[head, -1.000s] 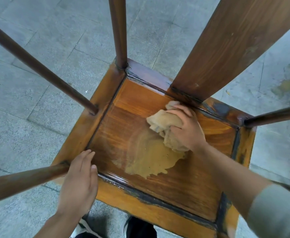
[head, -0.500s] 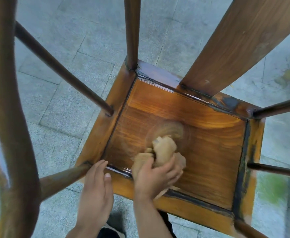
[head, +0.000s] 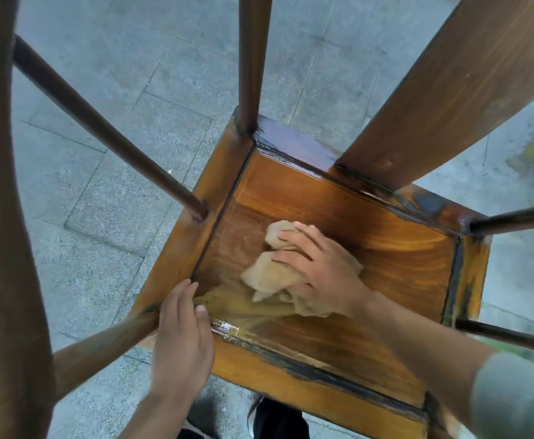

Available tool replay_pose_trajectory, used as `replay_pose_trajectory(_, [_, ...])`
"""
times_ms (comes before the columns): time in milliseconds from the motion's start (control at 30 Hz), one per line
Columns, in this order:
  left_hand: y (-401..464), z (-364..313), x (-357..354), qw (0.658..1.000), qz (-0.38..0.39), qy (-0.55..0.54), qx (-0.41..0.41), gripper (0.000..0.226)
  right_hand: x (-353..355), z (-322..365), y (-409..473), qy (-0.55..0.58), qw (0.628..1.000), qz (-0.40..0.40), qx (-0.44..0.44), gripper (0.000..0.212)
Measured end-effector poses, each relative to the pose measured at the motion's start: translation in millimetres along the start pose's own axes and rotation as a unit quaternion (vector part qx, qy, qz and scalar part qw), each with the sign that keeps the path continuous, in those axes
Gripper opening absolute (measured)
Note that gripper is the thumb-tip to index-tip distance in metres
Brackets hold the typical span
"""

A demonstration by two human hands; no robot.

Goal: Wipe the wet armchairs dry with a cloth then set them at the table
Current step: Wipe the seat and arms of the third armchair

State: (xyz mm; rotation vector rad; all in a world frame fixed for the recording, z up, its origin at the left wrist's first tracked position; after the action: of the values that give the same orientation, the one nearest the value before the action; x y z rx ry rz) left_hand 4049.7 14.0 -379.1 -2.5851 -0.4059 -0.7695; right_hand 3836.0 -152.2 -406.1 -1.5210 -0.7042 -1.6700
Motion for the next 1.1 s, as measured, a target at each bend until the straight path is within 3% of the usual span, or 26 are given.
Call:
replay_pose_trajectory(67, [-2.0, 1.3, -2.6, 1.0, -0.002, 0.005, 0.001, 0.048, 2.9, -28.1, -30.4, 0.007, 1.0, -0.007, -0.028, 0.051])
replay_pose_trajectory(167, [-4.8, 3.8, -3.5, 1.0, -0.008, 0.003, 0.014, 0.046, 8.3, -50.9, -53.1, 0.08, 0.981, -0.035, -0.175, 0.056])
replay_pose_trajectory(267, [-8.4, 4.4, -3.5, 1.0, -0.015, 0.013, -0.001, 0.044, 14.2, -49.4, -17.3, 0.097, 0.929, -0.113, -0.34, 0.053])
replay_pose_trajectory(333, [-9.9, 6.1, 0.0, 1.0, -0.026, 0.01, -0.004, 0.043, 18.3, -34.6, 27.6, 0.093, 0.911, -0.155, -0.371, 0.051])
replay_pose_trajectory(433, [-15.3, 13.4, 2.0, 1.0, -0.027, 0.0, -0.002, 0.047, 14.8, 11.7, 83.7, 0.104, 0.945, -0.136, -0.278, 0.052])
replay_pose_trajectory(500, [-22.1, 15.0, 0.5, 1.0, -0.024, -0.008, -0.006, 0.05, 3.5, 48.6, 81.1, 0.081, 0.988, -0.071, -0.115, 0.056])
replay_pose_trajectory(567, [-28.6, 15.2, -1.9, 0.999, -0.03, -0.02, 0.0, 0.052, -4.2, 59.4, 48.4, 0.079, 0.996, -0.004, 0.033, 0.056])
replay_pose_trajectory(600, [-32.5, 15.0, -2.2, 0.999, -0.033, -0.023, 0.003, 0.052, -3.7, 52.0, 32.3, 0.095, 0.994, 0.016, 0.06, 0.057])
replay_pose_trajectory(633, [-34.5, 14.1, -0.1, 0.999, -0.036, -0.028, 0.008, 0.053, -0.4, 39.3, 26.4, 0.115, 0.992, 0.018, 0.048, 0.059])
replay_pose_trajectory(700, [-38.9, 14.5, -1.5, 0.998, -0.042, -0.039, 0.027, 0.059, 8.5, 13.6, 42.8, 0.143, 0.987, 0.003, -0.075, 0.058])
replay_pose_trajectory(800, [-49.2, 18.5, 2.1, 0.997, -0.05, -0.044, 0.031, 0.059, 13.2, 37.1, 100.9, 0.14, 0.965, -0.036, -0.219, 0.052])
replay_pose_trajectory(867, [-54.2, 21.7, 5.2, 0.997, -0.06, -0.051, 0.026, 0.059, 8.3, 77.5, 108.3, 0.133, 0.977, -0.021, -0.168, 0.054])
replay_pose_trajectory(967, [-72.4, 30.8, 7.7, 0.992, -0.088, -0.071, 0.063, 0.053, -3.9, 124.9, 66.4, 0.116, 0.993, 0.022, 0.005, 0.056])
replay_pose_trajectory(1033, [-79.7, 33.9, 10.9, 0.989, -0.101, -0.062, 0.087, 0.054, -4.3, 136.7, 63.4, 0.099, 0.995, 0.025, 0.019, 0.058])
replay_pose_trajectory(1100, [-78.0, 35.3, 13.2, 0.993, -0.098, -0.029, 0.061, 0.055, -1.8, 148.7, 88.7, 0.087, 0.996, 0.022, -0.029, 0.058])
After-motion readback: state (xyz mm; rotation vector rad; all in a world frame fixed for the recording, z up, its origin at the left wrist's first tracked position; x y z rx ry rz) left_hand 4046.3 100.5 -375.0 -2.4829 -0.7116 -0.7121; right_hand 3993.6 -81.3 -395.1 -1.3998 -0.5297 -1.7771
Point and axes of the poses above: each hand's wrist, its own y-axis towards the middle knuckle, its own x-axis out of the back of the hand, z = x × y, the point moved 4 cm from there along y, towards the middle knuckle, and after that the axes turned 12 degrees about -y, right-handed, at the moved point
